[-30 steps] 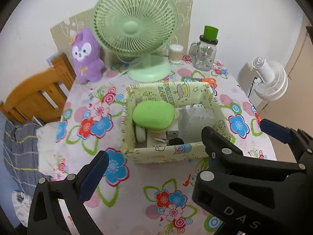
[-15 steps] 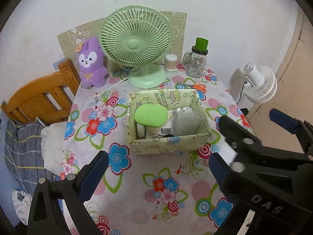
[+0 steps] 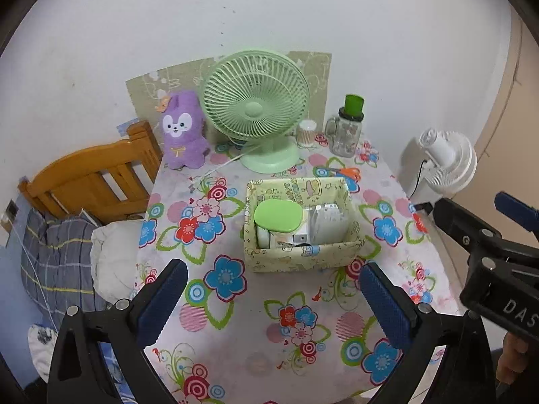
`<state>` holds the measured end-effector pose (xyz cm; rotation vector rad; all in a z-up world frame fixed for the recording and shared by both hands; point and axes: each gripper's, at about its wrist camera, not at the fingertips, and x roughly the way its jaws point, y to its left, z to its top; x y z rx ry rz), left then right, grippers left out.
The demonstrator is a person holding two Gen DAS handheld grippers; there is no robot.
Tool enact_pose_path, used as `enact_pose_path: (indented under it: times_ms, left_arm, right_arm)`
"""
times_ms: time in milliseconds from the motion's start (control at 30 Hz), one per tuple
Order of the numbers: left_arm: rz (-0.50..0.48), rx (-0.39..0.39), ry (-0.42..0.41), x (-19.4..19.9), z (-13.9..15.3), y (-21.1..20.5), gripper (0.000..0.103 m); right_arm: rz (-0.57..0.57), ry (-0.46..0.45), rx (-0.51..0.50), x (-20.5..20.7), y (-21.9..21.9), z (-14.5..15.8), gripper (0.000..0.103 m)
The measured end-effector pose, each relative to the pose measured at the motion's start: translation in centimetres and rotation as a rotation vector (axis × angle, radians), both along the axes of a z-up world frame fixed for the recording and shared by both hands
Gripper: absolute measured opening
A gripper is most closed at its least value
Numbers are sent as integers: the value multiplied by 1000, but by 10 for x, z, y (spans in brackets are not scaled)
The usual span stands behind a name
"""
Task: Organize rigid objects
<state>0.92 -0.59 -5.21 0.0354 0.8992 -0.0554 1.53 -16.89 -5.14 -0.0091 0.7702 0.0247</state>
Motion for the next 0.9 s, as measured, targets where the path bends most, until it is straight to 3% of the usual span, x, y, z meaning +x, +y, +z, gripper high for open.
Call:
enact_pose_path:
  times_ms: [600, 900]
  left_arm:
    - [50, -33, -172, -43, 51, 25, 103]
    - [73, -73, -178, -55, 52, 31, 103]
  right_arm:
    - [-43, -83, 36, -42, -15, 38, 100]
    - [-22, -79, 15, -50, -9, 37, 100]
